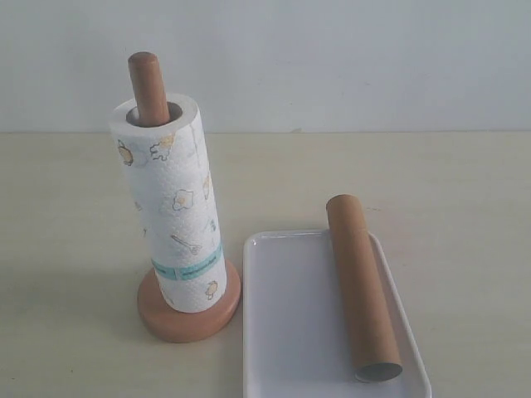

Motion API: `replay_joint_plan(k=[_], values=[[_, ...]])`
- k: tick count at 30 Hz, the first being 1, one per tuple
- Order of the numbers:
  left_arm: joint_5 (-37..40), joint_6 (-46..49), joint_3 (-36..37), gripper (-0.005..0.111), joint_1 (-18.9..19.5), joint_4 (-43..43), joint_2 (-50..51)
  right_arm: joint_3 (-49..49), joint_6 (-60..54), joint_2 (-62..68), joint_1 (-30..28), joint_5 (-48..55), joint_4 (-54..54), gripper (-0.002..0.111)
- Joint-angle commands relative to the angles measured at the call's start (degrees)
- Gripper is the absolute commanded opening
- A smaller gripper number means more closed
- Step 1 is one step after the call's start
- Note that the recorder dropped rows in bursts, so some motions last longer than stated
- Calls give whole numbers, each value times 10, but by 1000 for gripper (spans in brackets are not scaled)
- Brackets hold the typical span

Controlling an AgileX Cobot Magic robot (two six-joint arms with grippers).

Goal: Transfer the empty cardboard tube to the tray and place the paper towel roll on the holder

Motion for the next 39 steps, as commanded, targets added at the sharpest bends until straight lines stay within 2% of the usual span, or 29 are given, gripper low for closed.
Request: replay_joint_plan(k=[1, 15, 18, 22, 25, 31, 35, 39], values=[[-1, 1, 2, 4, 2, -2, -2, -1, 6, -4, -2, -4, 3, 1], [-2, 1, 2, 4, 2, -2, -2, -1, 18, -4, -2, -4, 3, 1], [-2, 1, 2, 4, 2, -2, -2, 8, -72, -4, -2, -4, 3, 1], [-1, 1, 2, 4, 2, -2, -2, 87, -158, -4, -2, -1, 3, 1], [-1, 1, 2, 4, 2, -2, -2, 173, -170, -4, -2, 67, 3, 1], [-1, 1, 2, 4, 2, -2, -2, 331, -177, -4, -2, 269, 3, 1], [-2, 1, 2, 4, 2, -2, -2, 387, -175, -5, -2, 388, 3, 1], [-2, 1, 2, 4, 2, -2, -2, 414, -175, -24, -2, 440, 11, 1]])
